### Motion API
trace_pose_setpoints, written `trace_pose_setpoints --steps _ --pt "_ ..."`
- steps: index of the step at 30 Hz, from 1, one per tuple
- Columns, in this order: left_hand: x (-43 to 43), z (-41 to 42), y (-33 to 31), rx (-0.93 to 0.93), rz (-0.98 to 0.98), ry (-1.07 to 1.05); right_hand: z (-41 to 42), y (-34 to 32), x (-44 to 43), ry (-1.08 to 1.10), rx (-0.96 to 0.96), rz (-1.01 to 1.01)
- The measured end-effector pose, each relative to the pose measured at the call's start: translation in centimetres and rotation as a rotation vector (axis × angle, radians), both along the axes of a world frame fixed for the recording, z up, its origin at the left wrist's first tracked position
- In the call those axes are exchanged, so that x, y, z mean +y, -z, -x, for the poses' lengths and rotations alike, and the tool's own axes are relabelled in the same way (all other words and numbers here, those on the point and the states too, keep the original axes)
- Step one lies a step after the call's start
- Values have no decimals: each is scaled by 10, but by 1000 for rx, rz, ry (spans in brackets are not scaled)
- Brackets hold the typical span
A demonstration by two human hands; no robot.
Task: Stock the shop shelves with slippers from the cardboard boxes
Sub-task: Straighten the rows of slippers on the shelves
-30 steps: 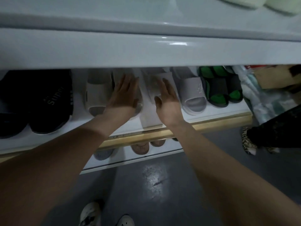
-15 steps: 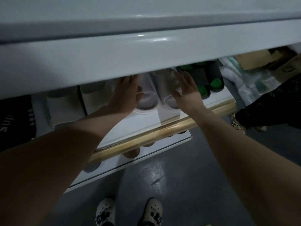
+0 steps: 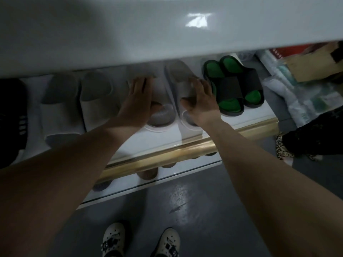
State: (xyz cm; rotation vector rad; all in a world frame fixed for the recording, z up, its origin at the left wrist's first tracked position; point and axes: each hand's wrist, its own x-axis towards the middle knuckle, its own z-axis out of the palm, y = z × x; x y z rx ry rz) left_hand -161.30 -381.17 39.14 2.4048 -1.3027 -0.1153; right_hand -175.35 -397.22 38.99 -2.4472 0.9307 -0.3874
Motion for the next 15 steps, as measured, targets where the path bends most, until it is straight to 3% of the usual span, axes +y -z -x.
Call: trace_pose_setpoints --steps 15 --pt "5 34 0 87 -6 9 10 -3 5 -40 31 -78"
